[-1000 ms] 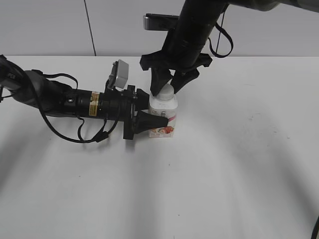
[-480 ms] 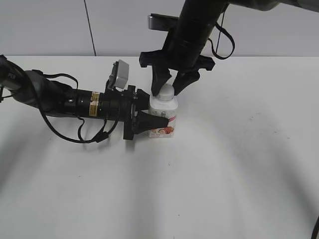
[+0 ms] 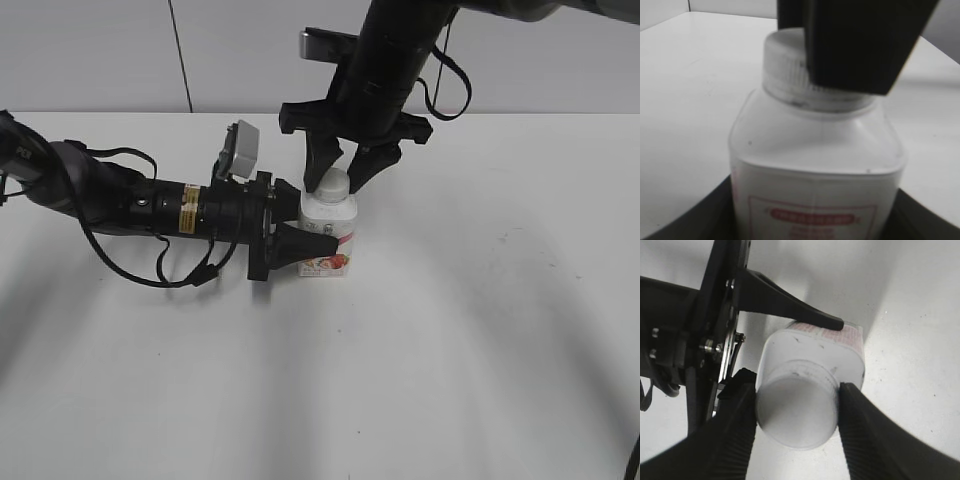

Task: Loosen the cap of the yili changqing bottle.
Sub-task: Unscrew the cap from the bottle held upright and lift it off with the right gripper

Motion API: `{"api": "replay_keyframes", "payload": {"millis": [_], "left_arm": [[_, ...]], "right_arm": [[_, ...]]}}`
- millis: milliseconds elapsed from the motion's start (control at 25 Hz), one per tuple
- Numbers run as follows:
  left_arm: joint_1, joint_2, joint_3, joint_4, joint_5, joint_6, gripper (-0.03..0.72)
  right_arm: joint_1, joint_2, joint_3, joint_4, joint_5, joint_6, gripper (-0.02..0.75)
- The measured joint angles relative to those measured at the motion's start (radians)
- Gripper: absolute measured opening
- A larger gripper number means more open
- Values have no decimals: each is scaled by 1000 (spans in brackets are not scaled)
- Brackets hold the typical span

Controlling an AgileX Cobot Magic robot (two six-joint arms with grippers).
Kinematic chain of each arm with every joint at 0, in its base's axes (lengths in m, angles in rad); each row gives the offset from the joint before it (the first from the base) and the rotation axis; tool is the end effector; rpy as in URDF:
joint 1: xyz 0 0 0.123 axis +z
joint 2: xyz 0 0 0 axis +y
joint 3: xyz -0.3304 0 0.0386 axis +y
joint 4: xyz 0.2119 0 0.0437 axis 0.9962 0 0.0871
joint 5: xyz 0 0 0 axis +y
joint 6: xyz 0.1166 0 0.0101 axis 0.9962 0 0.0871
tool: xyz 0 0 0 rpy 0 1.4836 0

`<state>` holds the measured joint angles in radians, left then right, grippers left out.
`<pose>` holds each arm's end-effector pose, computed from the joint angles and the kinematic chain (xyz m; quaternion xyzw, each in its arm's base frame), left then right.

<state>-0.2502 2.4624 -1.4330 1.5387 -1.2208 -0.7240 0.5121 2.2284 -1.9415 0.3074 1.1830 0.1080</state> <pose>0.4131 -0.2190 0.1110 0.5453 0.5766 -0.4478 0.4118 0.3944 0.2593 0.2328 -0.1540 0.9727 0.1679 0.0437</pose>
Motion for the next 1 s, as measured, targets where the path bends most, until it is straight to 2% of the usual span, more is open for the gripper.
{"api": "replay_keyframes", "payload": {"millis": [320, 1000], "left_arm": [[0, 0, 0, 0, 0, 0, 415], [0, 0, 0, 9, -5, 7, 386]], "right_arm": [[0, 0, 0, 0, 0, -108, 397], [0, 0, 0, 14, 2, -811, 396]]}}
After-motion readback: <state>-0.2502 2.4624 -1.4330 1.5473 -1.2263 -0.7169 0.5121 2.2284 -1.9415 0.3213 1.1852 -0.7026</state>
